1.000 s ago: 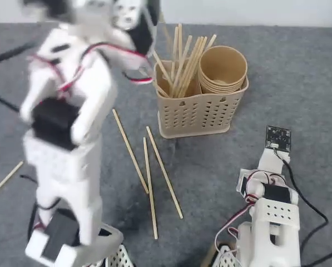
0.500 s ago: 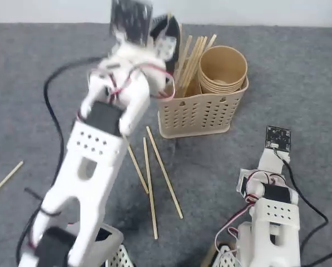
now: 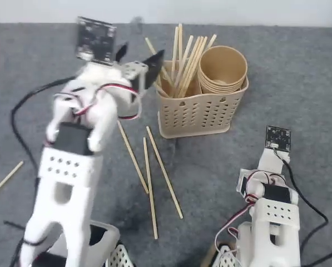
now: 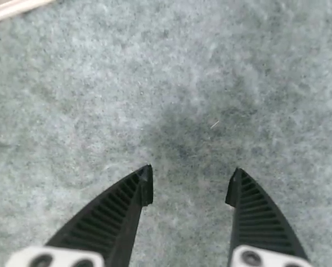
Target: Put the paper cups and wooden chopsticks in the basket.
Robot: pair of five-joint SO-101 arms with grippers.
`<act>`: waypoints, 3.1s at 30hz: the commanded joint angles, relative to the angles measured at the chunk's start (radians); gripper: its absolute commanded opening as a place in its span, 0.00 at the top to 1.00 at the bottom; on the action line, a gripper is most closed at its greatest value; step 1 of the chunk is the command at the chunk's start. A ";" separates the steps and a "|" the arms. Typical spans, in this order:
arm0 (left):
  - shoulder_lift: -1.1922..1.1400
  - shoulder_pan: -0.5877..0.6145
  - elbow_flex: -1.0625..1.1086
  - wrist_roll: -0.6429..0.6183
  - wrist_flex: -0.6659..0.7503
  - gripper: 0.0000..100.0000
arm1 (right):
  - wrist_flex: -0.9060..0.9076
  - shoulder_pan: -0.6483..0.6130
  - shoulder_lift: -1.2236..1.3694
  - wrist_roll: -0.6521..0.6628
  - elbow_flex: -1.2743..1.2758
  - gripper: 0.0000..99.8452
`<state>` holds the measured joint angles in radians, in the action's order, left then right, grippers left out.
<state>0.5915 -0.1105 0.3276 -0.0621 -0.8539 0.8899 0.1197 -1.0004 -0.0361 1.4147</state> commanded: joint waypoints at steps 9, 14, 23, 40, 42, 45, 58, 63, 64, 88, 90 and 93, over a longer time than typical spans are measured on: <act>0.238 0.470 -0.116 0.063 -0.253 0.71 | -0.018 -0.005 -0.019 0.014 -0.003 0.77; 0.149 0.706 -0.090 0.249 -0.427 0.73 | -0.013 -0.005 -0.019 0.014 -0.002 0.77; -0.100 0.941 0.061 0.720 -0.456 0.83 | -0.010 -0.005 -0.019 0.012 -0.002 0.77; -0.632 1.031 0.036 0.882 -0.232 0.83 | -0.013 -0.005 -0.019 0.008 0.011 0.77; -0.684 1.034 0.021 0.881 -0.196 0.83 | -0.013 -0.005 -0.019 0.008 0.011 0.77; -0.758 1.045 0.010 0.881 -0.140 0.83 | -0.012 -0.005 -0.019 0.008 0.011 0.77; -0.961 1.053 -0.048 0.884 -0.129 0.97 | -0.015 -0.005 -0.019 0.008 0.011 0.77; -0.951 1.053 -0.065 0.884 -0.270 0.99 | -0.015 -0.005 -0.019 0.008 0.011 0.77; -0.945 1.053 -0.079 0.885 -0.310 0.99 | -0.015 -0.005 -0.019 0.008 0.011 0.77; -0.568 0.916 -0.407 0.753 -0.799 0.99 | -0.010 -0.005 -0.019 0.008 0.011 0.77; -0.522 0.879 -0.407 0.706 -0.799 0.99 | -0.010 -0.005 -0.019 0.008 0.011 0.77; -0.442 0.806 -0.407 0.629 -0.798 0.99 | -0.010 -0.005 -0.019 0.008 0.011 0.77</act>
<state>0.0376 0.7656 -0.0391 0.6421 -1.6517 0.8899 0.1197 -1.0004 -0.0361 1.4331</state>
